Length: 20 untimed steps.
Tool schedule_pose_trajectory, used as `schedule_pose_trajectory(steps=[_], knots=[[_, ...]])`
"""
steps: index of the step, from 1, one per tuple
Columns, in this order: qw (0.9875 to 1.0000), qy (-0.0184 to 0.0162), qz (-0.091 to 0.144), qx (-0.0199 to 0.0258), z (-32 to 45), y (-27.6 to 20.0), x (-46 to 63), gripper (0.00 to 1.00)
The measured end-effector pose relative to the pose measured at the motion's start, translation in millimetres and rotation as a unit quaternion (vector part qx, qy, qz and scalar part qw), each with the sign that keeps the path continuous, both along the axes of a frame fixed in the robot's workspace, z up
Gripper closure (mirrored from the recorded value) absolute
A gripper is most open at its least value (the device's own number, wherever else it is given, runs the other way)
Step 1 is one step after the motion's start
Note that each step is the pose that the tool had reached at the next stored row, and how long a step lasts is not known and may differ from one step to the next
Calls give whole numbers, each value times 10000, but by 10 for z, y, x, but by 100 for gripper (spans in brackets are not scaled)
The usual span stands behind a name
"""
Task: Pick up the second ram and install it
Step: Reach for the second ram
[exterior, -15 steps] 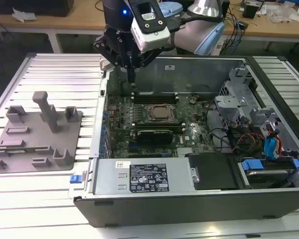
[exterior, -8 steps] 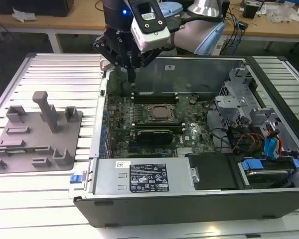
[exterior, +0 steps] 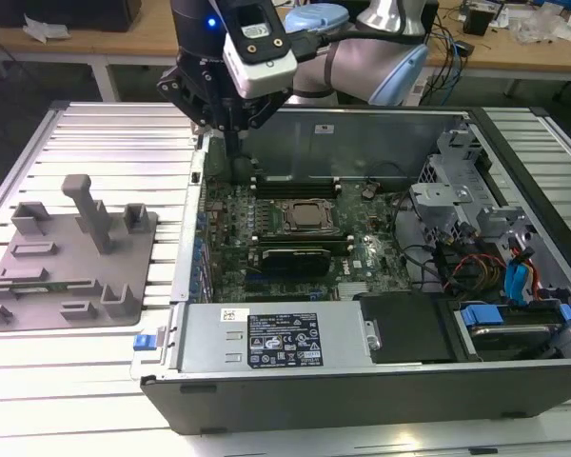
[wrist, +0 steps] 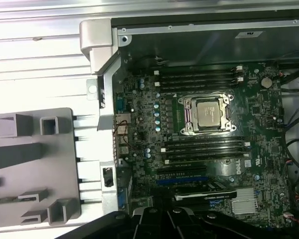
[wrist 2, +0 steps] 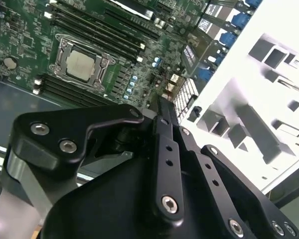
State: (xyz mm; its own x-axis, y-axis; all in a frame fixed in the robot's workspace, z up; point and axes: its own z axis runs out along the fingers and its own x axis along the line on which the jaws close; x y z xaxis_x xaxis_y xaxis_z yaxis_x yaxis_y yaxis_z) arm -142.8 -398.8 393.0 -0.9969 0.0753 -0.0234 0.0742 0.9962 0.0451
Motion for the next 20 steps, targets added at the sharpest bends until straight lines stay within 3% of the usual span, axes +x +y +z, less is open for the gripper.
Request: schedule_pose_trajectory(steps=[5, 20], knots=[[10000, -2, 0, 0, -1, 0, -155, 92], [10000, -5, 0, 0, -2, 0, -462, 92]])
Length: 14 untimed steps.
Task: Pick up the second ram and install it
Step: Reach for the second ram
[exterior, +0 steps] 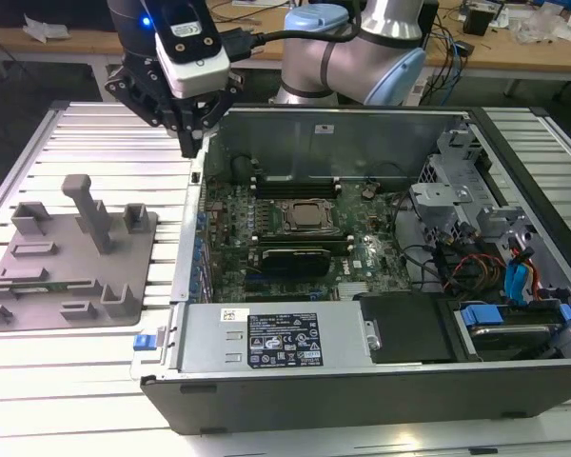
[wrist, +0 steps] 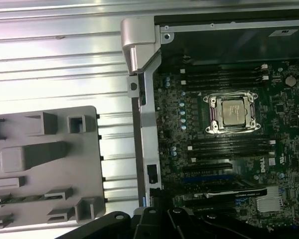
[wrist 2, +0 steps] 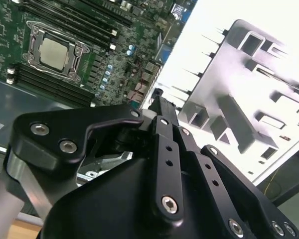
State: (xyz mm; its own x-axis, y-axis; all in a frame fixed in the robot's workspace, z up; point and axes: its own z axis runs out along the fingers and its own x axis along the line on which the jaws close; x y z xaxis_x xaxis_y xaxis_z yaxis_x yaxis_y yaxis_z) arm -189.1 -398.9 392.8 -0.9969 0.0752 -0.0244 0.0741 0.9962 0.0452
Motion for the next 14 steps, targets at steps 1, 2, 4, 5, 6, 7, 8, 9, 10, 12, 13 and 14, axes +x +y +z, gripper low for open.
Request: schedule_pose_trajectory(steps=[1, 2, 4, 5, 6, 7, 8, 9, 10, 12, 13, 14], knots=[[10000, 0, 0, 0, 0, 0, -19, 92], [10000, 0, 0, 0, 0, 0, -45, 92], [10000, 0, -1, 0, 0, 0, -75, 92], [10000, 0, -1, 0, -1, 0, -106, 92], [10000, 0, 0, 0, -1, 0, -128, 92], [10000, 0, 0, 0, -1, 0, -146, 92], [10000, 0, 0, 0, -1, 0, -156, 92], [10000, 0, 0, 0, -1, 0, -188, 92], [10000, 0, 0, 0, -1, 0, -201, 92], [10000, 0, 0, 0, -1, 0, -245, 92], [10000, 0, 0, 0, -1, 0, -275, 92], [10000, 0, 0, 0, -1, 0, -295, 92]])
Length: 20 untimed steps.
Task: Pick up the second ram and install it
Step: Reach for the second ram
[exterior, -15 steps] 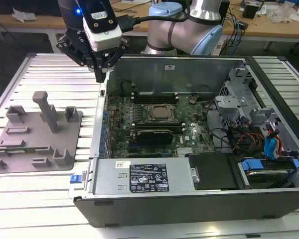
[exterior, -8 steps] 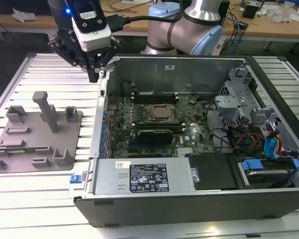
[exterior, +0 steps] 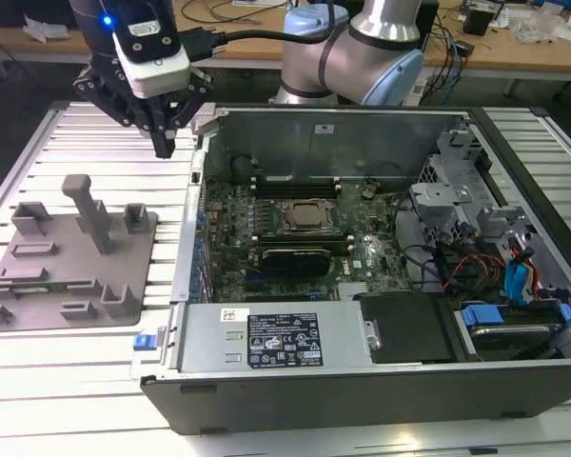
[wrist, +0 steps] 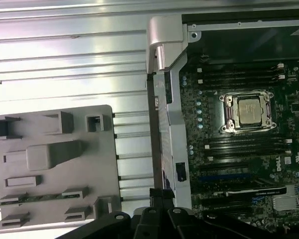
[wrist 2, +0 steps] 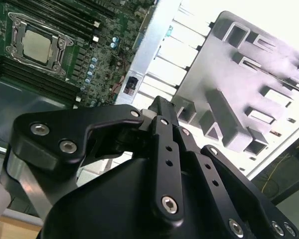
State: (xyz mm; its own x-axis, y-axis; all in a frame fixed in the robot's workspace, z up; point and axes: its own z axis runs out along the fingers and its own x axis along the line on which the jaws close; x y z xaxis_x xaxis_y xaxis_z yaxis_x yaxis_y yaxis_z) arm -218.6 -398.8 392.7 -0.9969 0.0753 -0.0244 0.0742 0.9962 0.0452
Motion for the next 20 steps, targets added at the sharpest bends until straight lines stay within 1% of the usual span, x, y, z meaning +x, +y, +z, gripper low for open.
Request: schedule_pose_trajectory(steps=[5, 7, 9, 12, 15, 17, 20], knots=[[10000, 0, 0, 0, 0, 0, -110, 92], [10000, 1, 0, 0, 0, 0, -131, 92], [10000, 1, 0, 0, 0, 0, -191, 92], [10000, 0, 1, 0, -2, 0, -248, 92], [10000, 0, 0, 0, -5, 0, -357, 92], [10000, -1, 0, 0, -6, 0, -398, 92], [10000, 0, 0, 0, -9, 0, -540, 92]])
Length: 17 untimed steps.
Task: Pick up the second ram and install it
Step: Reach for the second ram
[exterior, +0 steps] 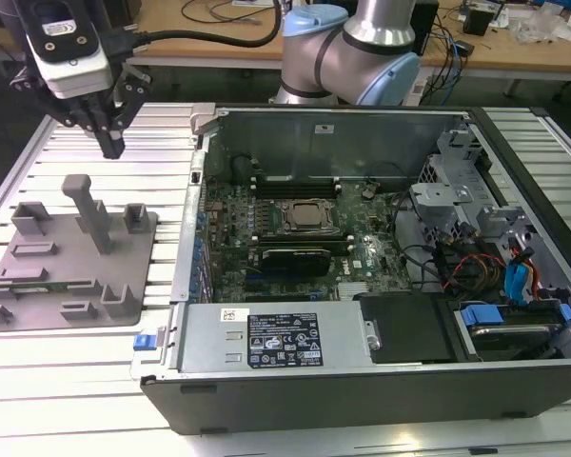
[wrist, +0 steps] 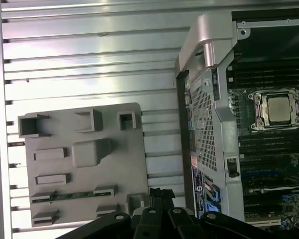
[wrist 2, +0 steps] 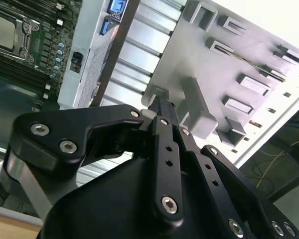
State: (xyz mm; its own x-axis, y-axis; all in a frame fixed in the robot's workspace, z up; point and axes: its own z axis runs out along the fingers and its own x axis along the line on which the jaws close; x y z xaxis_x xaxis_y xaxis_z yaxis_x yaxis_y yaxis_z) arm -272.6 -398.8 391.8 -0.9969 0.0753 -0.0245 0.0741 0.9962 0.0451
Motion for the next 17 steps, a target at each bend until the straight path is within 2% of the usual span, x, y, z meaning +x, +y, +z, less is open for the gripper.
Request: schedule_pose_trajectory(steps=[8, 12, 17], knots=[[10000, 0, 0, 0, -7, 0, -188, 92], [10000, 0, 0, 0, -9, 0, -247, 92], [10000, 0, 0, 0, -13, 0, -381, 92]])
